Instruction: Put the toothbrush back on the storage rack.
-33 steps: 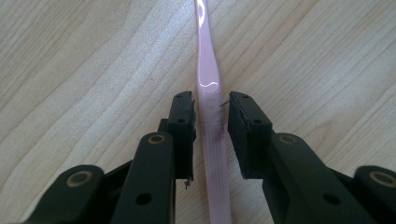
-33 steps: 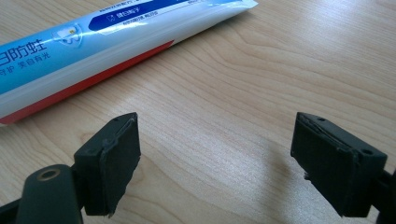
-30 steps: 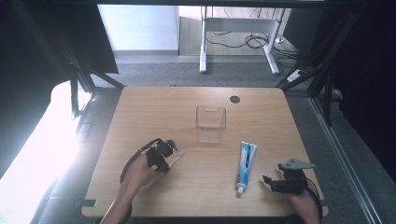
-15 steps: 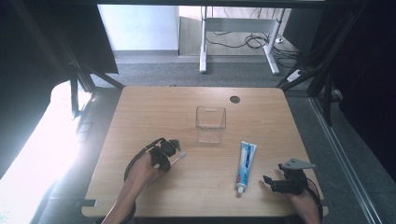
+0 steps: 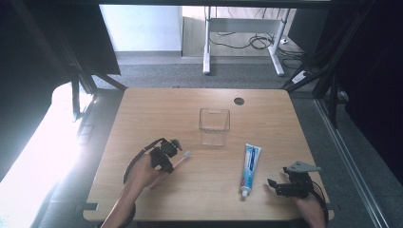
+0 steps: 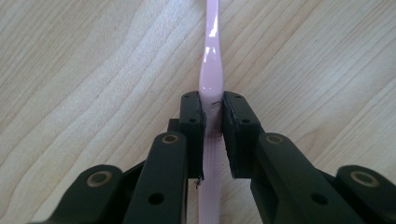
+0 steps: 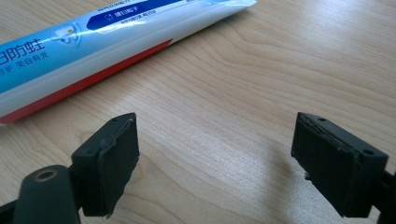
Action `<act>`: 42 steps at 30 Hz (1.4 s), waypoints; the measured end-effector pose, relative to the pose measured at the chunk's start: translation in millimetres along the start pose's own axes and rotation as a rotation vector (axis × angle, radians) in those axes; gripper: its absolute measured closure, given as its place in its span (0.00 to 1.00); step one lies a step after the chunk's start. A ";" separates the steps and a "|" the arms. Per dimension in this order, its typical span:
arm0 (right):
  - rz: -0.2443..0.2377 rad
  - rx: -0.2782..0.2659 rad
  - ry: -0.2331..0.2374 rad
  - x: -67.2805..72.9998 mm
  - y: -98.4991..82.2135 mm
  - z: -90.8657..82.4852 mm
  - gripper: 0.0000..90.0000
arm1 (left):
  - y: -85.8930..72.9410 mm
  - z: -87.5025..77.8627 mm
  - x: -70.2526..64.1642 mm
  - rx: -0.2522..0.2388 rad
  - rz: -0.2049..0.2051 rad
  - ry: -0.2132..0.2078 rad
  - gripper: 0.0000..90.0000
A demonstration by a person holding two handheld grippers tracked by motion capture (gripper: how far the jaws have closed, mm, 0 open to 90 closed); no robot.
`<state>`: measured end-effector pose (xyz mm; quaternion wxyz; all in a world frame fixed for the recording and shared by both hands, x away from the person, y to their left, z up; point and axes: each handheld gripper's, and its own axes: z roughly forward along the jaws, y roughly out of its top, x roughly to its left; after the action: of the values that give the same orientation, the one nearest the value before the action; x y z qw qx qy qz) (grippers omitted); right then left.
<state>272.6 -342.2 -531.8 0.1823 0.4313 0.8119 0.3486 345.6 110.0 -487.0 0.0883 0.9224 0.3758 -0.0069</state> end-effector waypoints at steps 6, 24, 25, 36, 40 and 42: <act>0.014 0.000 0.002 -0.3 -0.2 1.0 0.14 | 0.7 -8.6 1.9 -0.045 0.001 -0.016 0.88; 0.006 0.021 0.031 1.7 -0.7 5.6 0.00 | 6.9 -39.9 5.9 -0.232 0.026 -0.024 0.88; 0.003 0.024 0.030 1.9 -0.7 5.9 0.00 | 7.9 -42.7 5.9 -0.253 0.025 -0.022 0.88; -0.002 0.029 0.032 2.1 -1.1 7.0 0.00 | 15.2 -60.3 5.8 -0.363 0.033 -0.017 0.88; -0.002 0.028 0.033 2.5 -0.9 7.1 0.00 | 17.5 -65.0 5.6 -0.391 0.036 -0.025 0.88; 0.000 0.028 0.034 2.7 -0.9 7.0 0.00 | 19.9 -69.6 5.2 -0.408 0.043 -0.017 0.88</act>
<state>274.7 -337.5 -537.3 0.1626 0.4277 0.8198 0.3443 359.4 111.3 -415.8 0.2765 0.8932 0.3489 0.0635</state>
